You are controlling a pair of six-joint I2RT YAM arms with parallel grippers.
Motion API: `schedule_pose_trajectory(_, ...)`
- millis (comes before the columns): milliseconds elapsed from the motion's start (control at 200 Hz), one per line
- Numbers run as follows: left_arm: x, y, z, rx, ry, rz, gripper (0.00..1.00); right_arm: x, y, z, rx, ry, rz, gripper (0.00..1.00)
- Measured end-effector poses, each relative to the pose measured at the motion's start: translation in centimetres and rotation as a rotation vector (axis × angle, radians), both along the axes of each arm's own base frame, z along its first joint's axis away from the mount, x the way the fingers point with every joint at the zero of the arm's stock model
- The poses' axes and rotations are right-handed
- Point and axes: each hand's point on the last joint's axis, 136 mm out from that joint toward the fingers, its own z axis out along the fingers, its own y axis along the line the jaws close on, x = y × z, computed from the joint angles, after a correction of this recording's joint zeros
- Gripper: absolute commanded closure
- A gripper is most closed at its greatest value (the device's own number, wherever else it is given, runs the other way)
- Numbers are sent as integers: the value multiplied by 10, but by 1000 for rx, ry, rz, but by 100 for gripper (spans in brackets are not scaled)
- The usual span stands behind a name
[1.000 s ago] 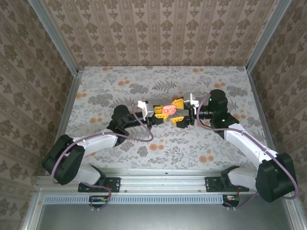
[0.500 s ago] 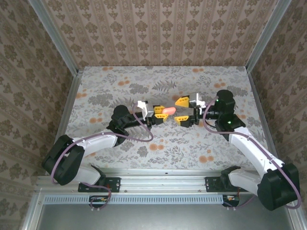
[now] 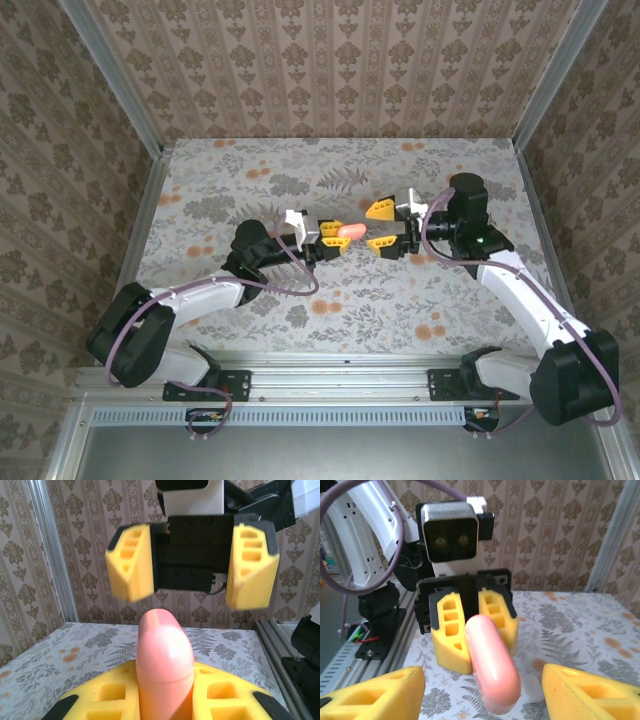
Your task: Insert wireless bluetooth earbuds into charging case
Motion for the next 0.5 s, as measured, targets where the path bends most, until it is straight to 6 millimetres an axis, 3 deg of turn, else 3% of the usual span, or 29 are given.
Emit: schedule_pose_trajectory(500, -1, 1, 3, -18, 12, -5, 91, 4, 19, -13, -15, 13, 87, 54)
